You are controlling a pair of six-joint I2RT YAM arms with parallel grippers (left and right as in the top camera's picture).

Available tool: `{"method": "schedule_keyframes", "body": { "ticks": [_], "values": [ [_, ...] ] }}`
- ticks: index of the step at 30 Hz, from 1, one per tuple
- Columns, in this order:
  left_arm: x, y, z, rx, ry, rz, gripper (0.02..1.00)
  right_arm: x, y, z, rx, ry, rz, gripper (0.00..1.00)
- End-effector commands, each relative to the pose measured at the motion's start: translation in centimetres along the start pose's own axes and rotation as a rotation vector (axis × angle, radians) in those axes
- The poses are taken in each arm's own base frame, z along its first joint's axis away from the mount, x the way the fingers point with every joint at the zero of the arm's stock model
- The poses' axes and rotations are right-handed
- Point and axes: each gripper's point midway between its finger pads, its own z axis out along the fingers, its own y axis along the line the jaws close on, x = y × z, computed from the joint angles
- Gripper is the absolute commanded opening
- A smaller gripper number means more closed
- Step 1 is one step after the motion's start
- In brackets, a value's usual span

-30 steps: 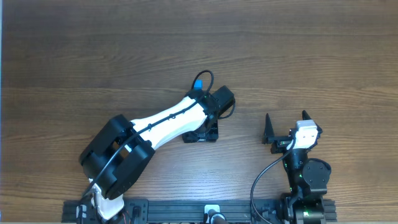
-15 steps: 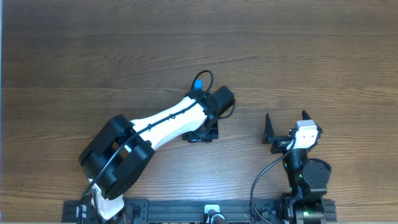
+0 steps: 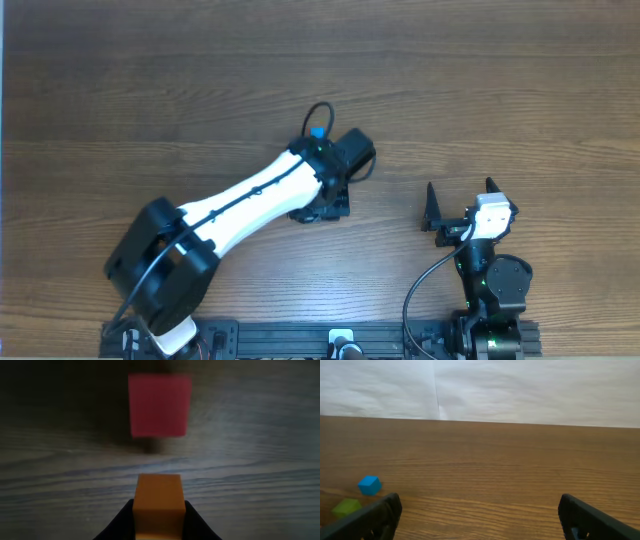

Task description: Stack Cubes

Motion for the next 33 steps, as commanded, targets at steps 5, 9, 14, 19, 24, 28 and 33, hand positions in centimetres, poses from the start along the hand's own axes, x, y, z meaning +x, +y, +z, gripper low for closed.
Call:
{"method": "schedule_keyframes", "body": {
  "ticks": [5,9,14,19,24,28,33],
  "values": [
    [-4.5,-0.5,-3.9,0.065,-0.123,-0.009,0.069,0.1,0.1,0.0,-0.005,0.0,-0.002,0.991],
    [-5.3,0.2,-3.8,0.066,-0.125,-0.019,0.064,0.1,0.1,0.0,-0.005,0.0,-0.002,0.991],
    [-5.4,0.5,-3.3,0.052,-0.113,-0.012,0.064,0.1,0.1,0.0,-0.005,-0.001,-0.002,0.993],
    [-5.3,0.6,-2.1,0.03,-0.09,-0.011,0.066,0.1,0.1,0.0,-0.005,-0.001,-0.002,0.993],
    [-5.4,0.4,-1.6,0.029,-0.084,-0.01,0.064,0.1,0.1,0.0,-0.005,0.0,-0.002,0.993],
    [-5.3,0.3,-1.6,0.032,-0.083,-0.009,0.064,0.1,0.1,0.0,-0.005,0.0,-0.002,0.989],
    [-5.1,0.1,-1.6,0.033,-0.081,0.007,0.064,0.1,0.1,0.0,-0.005,0.0,-0.002,0.993]
  ]
}}
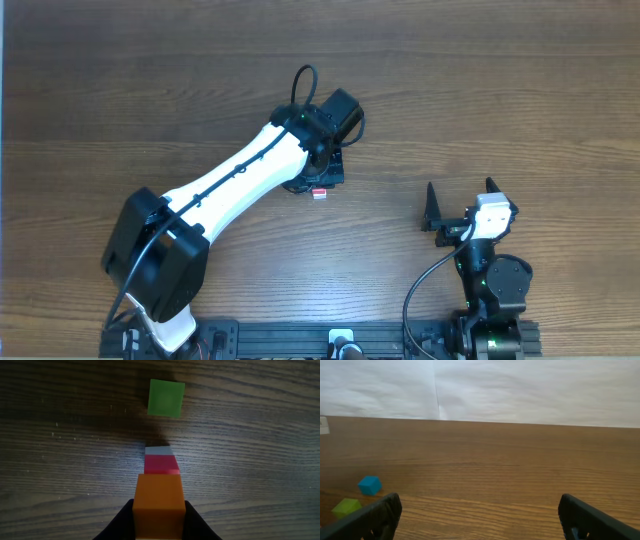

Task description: Stack Cubes

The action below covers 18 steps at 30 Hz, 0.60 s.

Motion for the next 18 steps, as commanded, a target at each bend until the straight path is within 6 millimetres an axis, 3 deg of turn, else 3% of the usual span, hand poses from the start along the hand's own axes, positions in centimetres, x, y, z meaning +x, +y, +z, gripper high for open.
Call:
{"method": "schedule_keyframes", "body": {
  "ticks": [1,18],
  "values": [
    [-0.02,-0.5,0.04,0.0,-0.005,0.033,0.066,0.15,0.13,-0.01,-0.005,0.0,-0.002,0.993],
    [0.17,-0.42,0.76,-0.015,0.011,0.035,0.069,0.13,0.13,-0.01,-0.005,0.0,-0.002,0.991]
  ]
}}
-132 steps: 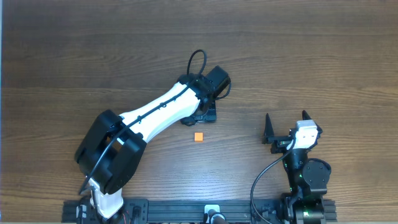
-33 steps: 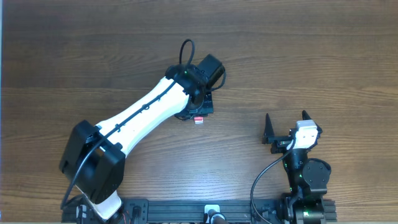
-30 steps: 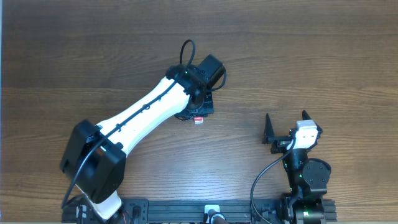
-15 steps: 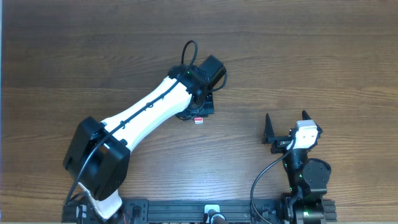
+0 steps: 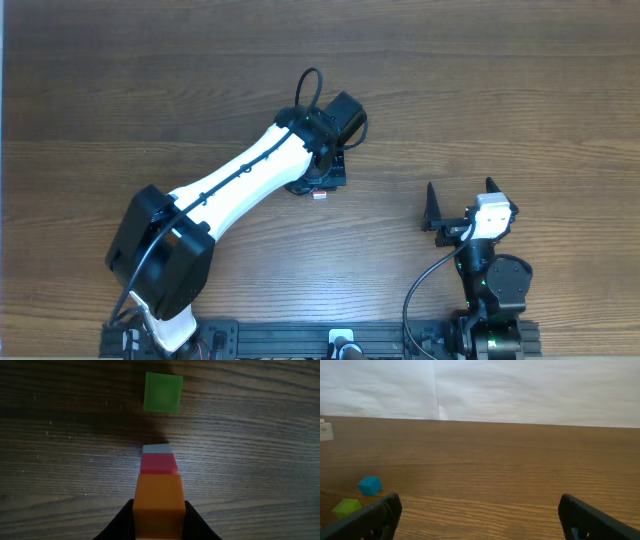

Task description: Stack Cubes

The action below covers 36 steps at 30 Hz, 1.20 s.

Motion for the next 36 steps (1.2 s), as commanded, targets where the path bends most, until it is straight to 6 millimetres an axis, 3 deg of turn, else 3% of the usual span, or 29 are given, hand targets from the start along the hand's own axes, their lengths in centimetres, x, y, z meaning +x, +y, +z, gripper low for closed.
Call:
{"method": "schedule_keyframes", "body": {
  "ticks": [1,30,36],
  "values": [
    [-0.2,-0.2,0.2,-0.005,-0.001,0.016,0.066,0.1,0.1,0.0,-0.005,0.0,-0.001,0.993],
    [0.1,0.0,1.3,-0.024,0.029,0.02,0.093,0.1,0.1,0.0,-0.005,0.0,-0.001,0.991],
    [0.1,0.0,1.3,-0.024,0.029,0.02,0.266,0.1,0.1,0.0,-0.005,-0.001,-0.001,0.993]
  ]
}}
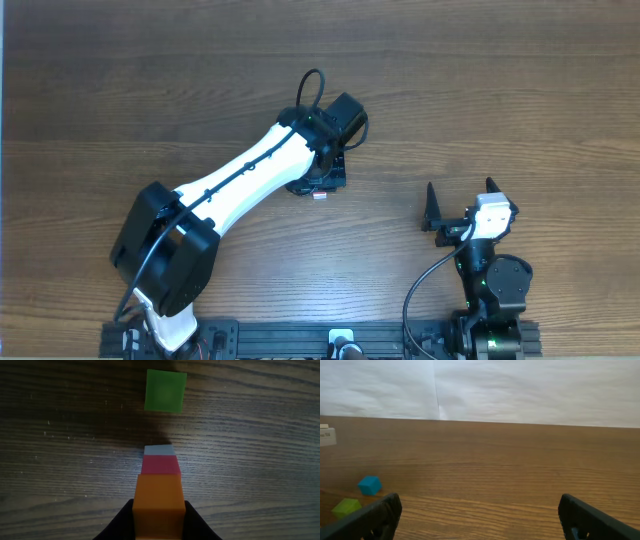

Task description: Stack Cubes

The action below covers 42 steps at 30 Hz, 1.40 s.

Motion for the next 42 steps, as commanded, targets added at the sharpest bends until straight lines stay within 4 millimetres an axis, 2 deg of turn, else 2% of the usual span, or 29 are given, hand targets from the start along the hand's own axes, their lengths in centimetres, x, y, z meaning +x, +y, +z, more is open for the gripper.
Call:
{"method": "schedule_keyframes", "body": {
  "ticks": [1,6,13,16,19,21,22,24,29,33,37,42],
  "values": [
    [0.0,-0.1,0.7,-0.009,0.013,0.016,0.288,0.1,0.1,0.0,-0.005,-0.001,-0.002,0.991],
    [0.0,-0.1,0.7,-0.009,0.013,0.017,0.404,0.1,0.1,0.0,-0.005,0.0,-0.002,0.991],
    [-0.1,-0.2,0.7,-0.006,0.01,0.017,0.478,0.1,0.1,0.0,-0.005,0.0,-0.002,0.991],
    [-0.4,-0.5,0.6,0.007,-0.004,0.016,0.612,0.1,0.1,0.0,-0.005,0.0,-0.002,0.991],
    [-1.0,-0.9,0.3,0.03,-0.028,0.012,0.842,0.1,0.1,0.0,-0.005,0.0,-0.002,0.993],
    [-1.5,-1.3,-0.1,0.051,-0.054,0.009,0.943,0.1,0.1,0.0,-0.005,0.0,-0.002,0.993],
    [-1.8,-1.5,-0.4,0.061,-0.069,0.008,0.985,0.1,0.1,0.0,-0.005,0.0,-0.002,0.991],
    [-2.5,-1.7,-1.1,0.078,-0.106,0.001,0.998,0.1,0.1,0.0,-0.005,0.0,-0.002,0.993],
    [-5.3,0.2,-4.1,0.078,-0.236,-0.108,1.0,0.1,0.1,0.0,-0.005,0.0,-0.002,0.993],
    [-8.5,2.6,-7.8,0.101,-0.382,-0.188,0.998,0.1,0.1,0.0,-0.005,0.0,-0.002,0.993],
    [-11.5,6.0,-12.1,0.149,-0.522,-0.267,0.998,0.1,0.1,0.0,-0.005,0.0,-0.002,0.993],
    [-13.4,10.0,-16.4,0.227,-0.715,-0.308,0.998,0.1,0.1,0.0,-0.005,0.0,-0.002,0.993]
  ]
}}
